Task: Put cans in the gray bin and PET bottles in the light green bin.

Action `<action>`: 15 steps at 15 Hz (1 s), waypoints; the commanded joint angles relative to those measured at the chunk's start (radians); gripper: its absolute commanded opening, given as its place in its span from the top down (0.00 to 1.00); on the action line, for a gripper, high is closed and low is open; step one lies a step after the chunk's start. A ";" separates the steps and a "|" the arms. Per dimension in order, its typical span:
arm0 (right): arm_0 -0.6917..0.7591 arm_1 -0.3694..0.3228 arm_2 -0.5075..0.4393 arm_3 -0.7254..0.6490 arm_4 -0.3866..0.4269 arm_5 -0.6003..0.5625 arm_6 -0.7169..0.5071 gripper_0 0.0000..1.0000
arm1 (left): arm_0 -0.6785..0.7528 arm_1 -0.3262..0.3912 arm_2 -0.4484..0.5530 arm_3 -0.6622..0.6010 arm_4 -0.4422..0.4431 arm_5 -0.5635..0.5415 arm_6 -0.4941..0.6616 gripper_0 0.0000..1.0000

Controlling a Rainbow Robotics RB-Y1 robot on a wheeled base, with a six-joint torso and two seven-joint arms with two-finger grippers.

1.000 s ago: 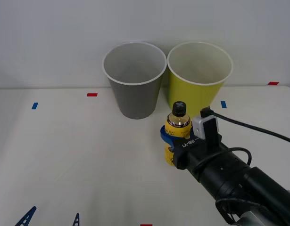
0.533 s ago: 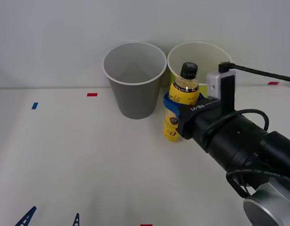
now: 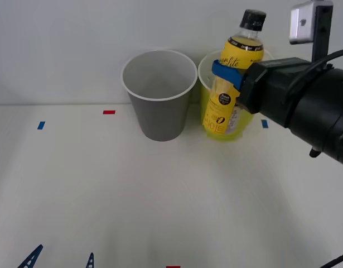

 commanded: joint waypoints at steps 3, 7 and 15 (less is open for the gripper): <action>-0.172 -0.016 -0.044 0.142 0.009 -0.015 0.033 1.00 | 0.000 0.000 0.000 0.000 0.000 0.000 0.000 0.00; -0.230 -0.036 -0.041 0.298 0.044 -0.138 0.062 1.00 | 0.000 0.000 0.000 0.000 0.000 0.000 0.000 0.00; -0.274 -0.071 0.040 0.601 0.180 -0.420 0.085 1.00 | 0.000 0.000 0.000 0.000 0.000 0.000 0.000 0.00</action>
